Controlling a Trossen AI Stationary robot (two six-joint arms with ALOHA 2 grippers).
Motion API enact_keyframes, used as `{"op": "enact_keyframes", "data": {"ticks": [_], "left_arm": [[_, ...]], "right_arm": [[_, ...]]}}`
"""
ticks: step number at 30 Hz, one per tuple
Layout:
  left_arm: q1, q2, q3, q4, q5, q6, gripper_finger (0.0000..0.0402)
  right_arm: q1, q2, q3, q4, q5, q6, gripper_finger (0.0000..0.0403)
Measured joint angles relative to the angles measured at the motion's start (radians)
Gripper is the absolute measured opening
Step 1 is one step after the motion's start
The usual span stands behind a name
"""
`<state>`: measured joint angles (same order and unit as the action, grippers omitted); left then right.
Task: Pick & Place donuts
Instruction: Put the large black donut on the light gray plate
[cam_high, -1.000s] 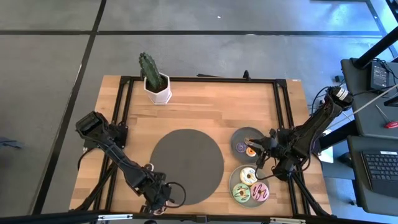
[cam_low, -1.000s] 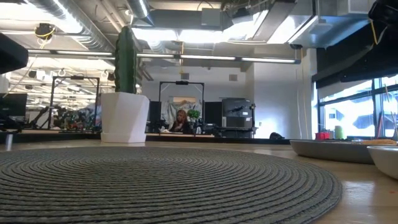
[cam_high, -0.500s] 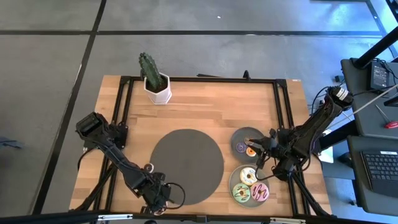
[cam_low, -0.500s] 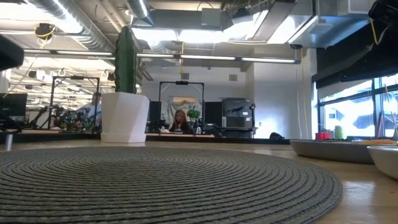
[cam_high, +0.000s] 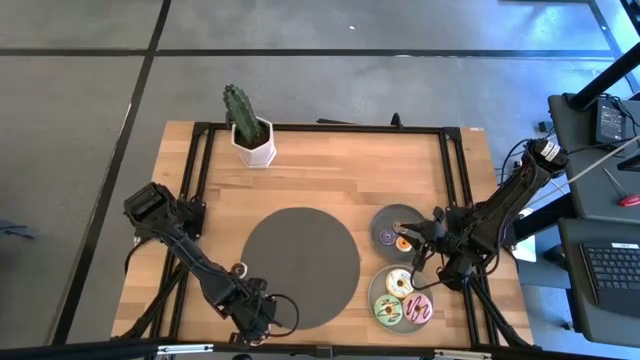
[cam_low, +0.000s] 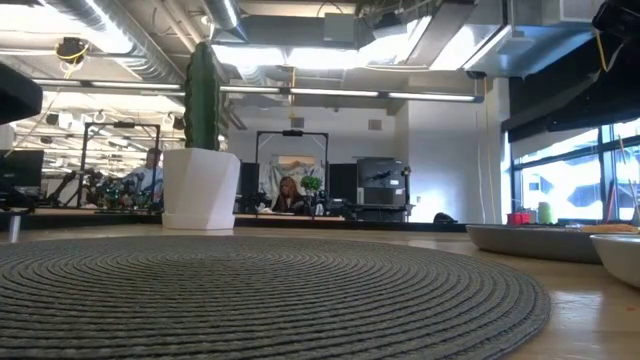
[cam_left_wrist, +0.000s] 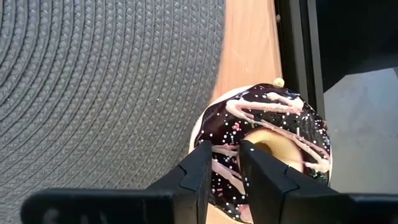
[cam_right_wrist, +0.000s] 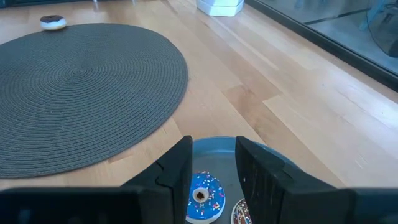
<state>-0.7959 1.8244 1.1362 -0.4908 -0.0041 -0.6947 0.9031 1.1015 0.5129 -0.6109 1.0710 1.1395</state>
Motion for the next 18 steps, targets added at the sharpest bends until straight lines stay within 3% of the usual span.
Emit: {"op": "enact_keyframes", "data": {"ticks": [6,18], "left_arm": [[0.0,0.0,-0.001,0.025,-0.014,-0.039,0.0095],[-0.004,-0.002,-0.001,0.024,-0.027,-0.08,0.0177]], "right_arm": [[0.0,0.0,0.0,0.0,0.0,0.0,0.0124],[0.0,0.0,0.0,0.0,-0.001,0.0,0.0124]]}}
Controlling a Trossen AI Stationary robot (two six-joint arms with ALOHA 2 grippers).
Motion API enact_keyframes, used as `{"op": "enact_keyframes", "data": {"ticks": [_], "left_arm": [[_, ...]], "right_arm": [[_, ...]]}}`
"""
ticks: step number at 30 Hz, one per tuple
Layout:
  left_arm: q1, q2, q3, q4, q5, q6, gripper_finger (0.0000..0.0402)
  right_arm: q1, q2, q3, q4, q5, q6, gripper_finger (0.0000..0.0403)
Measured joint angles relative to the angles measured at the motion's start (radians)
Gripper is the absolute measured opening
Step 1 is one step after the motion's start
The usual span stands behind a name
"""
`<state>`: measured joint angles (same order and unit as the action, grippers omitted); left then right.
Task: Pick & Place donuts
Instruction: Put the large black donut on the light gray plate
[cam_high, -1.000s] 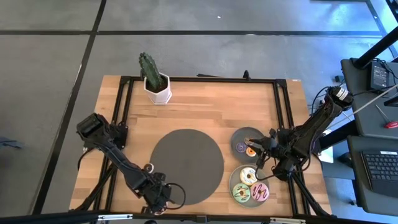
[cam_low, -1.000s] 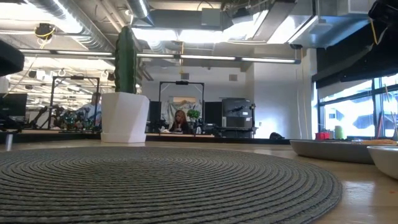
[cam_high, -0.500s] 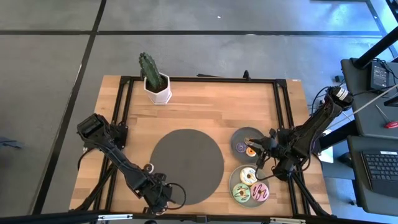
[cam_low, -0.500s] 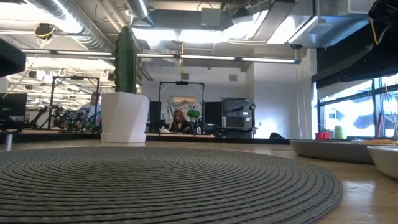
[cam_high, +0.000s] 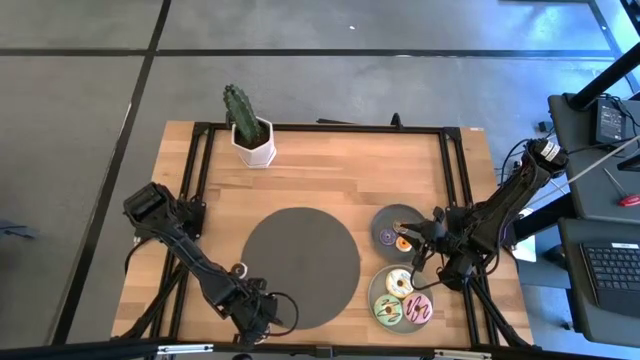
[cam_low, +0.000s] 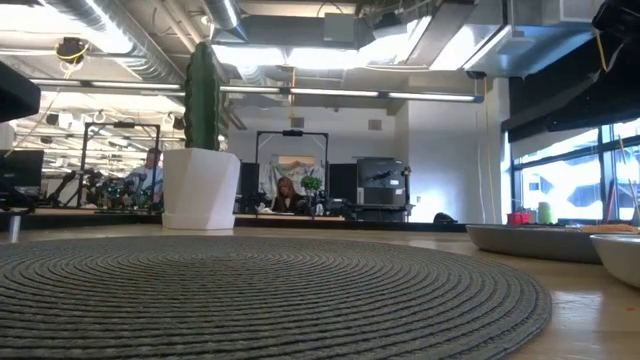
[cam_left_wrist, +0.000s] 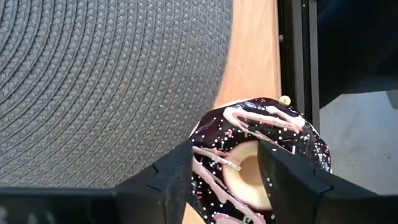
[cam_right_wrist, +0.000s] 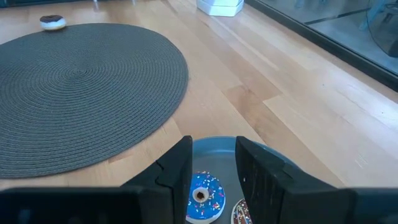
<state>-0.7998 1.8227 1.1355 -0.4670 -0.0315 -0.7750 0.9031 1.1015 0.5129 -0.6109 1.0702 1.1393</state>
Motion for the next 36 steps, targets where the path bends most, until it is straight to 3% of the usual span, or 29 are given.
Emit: {"op": "enact_keyframes", "data": {"ticks": [9,36], "left_arm": [[-0.004,-0.01,0.008,-0.006,0.0,0.0,0.02],[-0.045,-0.01,-0.018,0.031,-0.012,-0.016,0.0202]], "right_arm": [[0.0,0.0,0.0,0.0,0.0,0.0,0.0124],[0.0,0.0,0.0,0.002,-0.025,0.0,0.0124]]}}
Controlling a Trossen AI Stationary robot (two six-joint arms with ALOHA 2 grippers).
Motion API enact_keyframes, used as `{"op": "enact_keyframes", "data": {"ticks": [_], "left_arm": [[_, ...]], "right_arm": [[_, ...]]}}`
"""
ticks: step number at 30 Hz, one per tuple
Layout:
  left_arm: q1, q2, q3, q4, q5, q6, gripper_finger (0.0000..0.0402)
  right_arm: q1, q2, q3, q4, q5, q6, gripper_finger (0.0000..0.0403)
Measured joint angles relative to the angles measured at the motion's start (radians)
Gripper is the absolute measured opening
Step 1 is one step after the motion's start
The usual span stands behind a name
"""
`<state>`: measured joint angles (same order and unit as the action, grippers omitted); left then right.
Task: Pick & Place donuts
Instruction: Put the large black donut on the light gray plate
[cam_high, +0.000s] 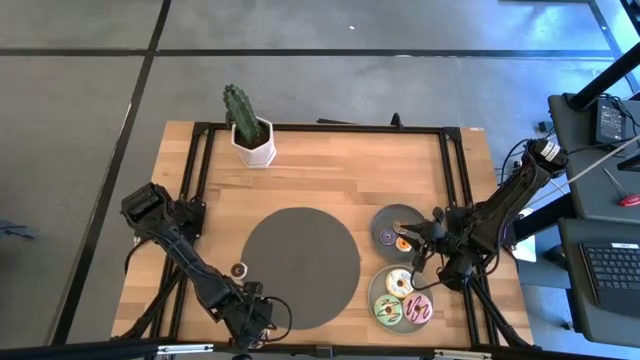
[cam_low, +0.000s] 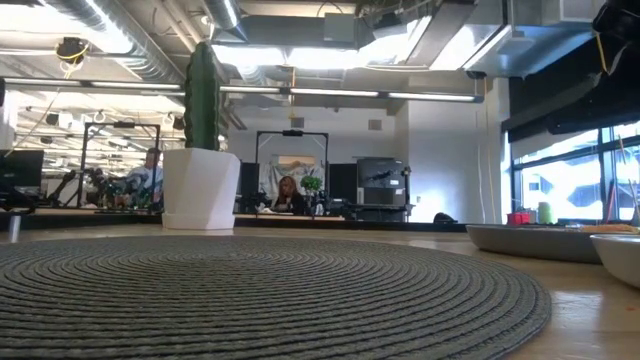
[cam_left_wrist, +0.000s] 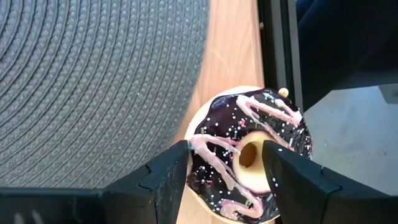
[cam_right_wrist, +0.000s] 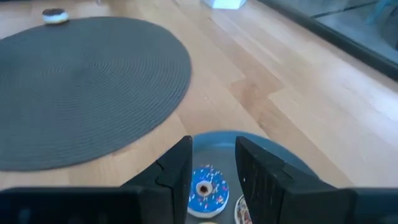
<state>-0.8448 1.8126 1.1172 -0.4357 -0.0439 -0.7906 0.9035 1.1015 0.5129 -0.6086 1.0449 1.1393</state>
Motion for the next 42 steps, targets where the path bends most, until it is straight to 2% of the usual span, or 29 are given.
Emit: {"op": "enact_keyframes", "data": {"ticks": [11,21,36,42], "left_arm": [[0.0,0.0,0.0,0.021,-0.026,0.0,0.0183],[0.0,0.0,0.0,0.014,-0.028,0.023,0.0122],[0.002,0.0,0.0,0.013,-0.026,0.071,0.0053],[0.034,0.0,0.006,0.006,-0.008,-0.017,0.0017]], "right_arm": [[0.0,0.0,0.0,0.011,-0.027,-0.024,0.0124],[0.0,0.0,0.0,0.01,-0.027,-0.026,0.0124],[0.0,0.0,0.0,0.009,-0.027,-0.027,0.0124],[0.0,0.0,0.0,0.009,-0.028,-0.027,0.0124]]}}
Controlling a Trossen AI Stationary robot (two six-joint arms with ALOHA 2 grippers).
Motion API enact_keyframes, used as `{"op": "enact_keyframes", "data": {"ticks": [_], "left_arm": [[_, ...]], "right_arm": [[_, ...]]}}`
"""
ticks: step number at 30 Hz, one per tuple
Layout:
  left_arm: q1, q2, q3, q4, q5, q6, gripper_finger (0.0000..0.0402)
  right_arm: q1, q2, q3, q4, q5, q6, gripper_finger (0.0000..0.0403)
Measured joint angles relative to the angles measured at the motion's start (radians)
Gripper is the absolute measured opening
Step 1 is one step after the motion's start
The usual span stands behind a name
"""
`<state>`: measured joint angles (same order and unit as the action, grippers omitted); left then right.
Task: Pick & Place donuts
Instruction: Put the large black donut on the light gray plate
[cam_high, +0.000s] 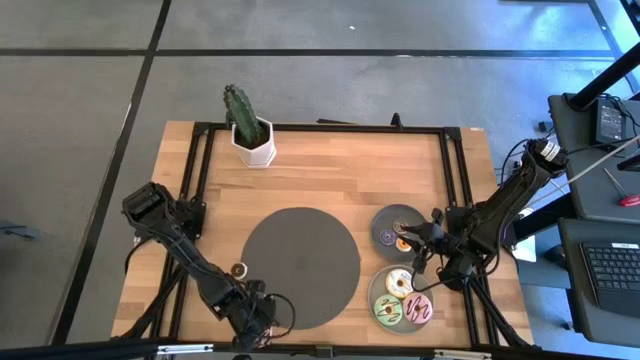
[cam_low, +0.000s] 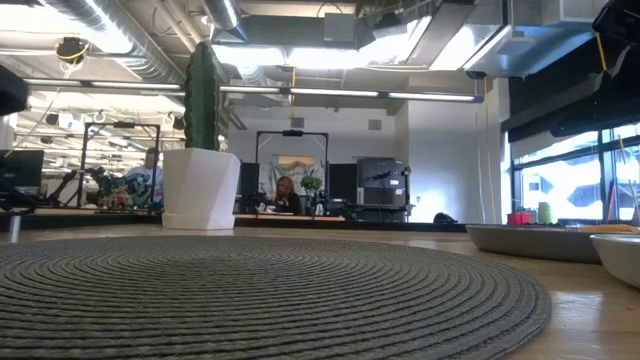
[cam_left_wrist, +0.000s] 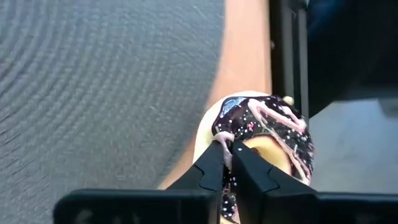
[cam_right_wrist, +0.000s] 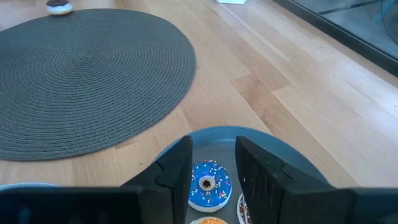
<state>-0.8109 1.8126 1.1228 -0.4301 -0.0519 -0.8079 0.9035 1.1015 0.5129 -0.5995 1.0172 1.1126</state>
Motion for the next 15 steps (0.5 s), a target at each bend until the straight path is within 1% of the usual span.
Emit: {"op": "enact_keyframes", "data": {"ticks": [3,7,10,12,15], "left_arm": [[0.042,0.0,0.03,0.003,0.044,-0.036,0.0008],[0.109,-0.013,0.072,0.001,0.085,-0.043,0.0009],[0.175,-0.031,0.097,0.006,0.059,-0.043,0.001],[0.23,-0.035,0.113,0.01,0.031,-0.029,0.0009],[0.316,-0.035,0.131,0.035,0.01,0.073,0.0009]], "right_arm": [[0.0,0.0,0.0,0.0,0.0,0.0,0.0124],[0.0,0.0,0.0,0.0,0.0,0.0,0.0124],[0.0,0.0,0.0,-0.003,0.0,-0.004,0.0124],[0.0,-0.002,0.0,-0.009,0.0,-0.044,0.0124],[-0.008,-0.027,0.0,-0.009,0.01,-0.095,0.0124]]}}
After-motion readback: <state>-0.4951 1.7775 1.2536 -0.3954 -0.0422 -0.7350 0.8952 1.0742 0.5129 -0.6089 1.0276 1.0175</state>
